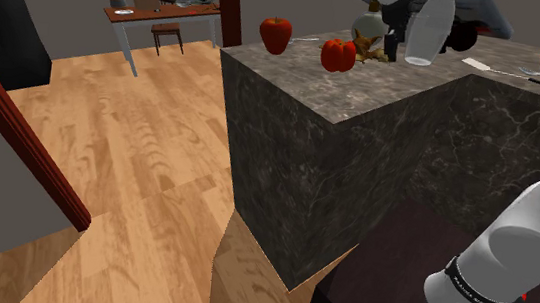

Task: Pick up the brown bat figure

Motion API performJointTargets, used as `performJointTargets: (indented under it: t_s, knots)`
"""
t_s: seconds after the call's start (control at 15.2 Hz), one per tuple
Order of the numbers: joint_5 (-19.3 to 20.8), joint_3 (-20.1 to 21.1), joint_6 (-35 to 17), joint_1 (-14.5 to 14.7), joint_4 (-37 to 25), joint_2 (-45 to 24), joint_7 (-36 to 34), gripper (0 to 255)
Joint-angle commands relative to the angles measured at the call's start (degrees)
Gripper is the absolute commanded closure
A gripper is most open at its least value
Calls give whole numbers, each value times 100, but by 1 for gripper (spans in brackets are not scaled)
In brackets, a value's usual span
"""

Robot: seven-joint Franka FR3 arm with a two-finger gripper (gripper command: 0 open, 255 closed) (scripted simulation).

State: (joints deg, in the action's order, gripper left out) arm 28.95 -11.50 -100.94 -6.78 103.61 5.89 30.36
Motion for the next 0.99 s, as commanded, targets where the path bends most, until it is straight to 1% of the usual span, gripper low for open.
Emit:
performJointTargets:
  t_s: [0.0, 0.33, 0.66, 0.92]
  knots:
    - [37, -58, -6, -43, -488, -356, 198, 0]
    - [36, -194, -52, -193, -1792, -1349, 687, 0]
    - [-82, -281, 90, -410, -3427, -2475, 1228, 0]
    - [-19, -276, -209, -396, -2973, -2364, 1051, 0]
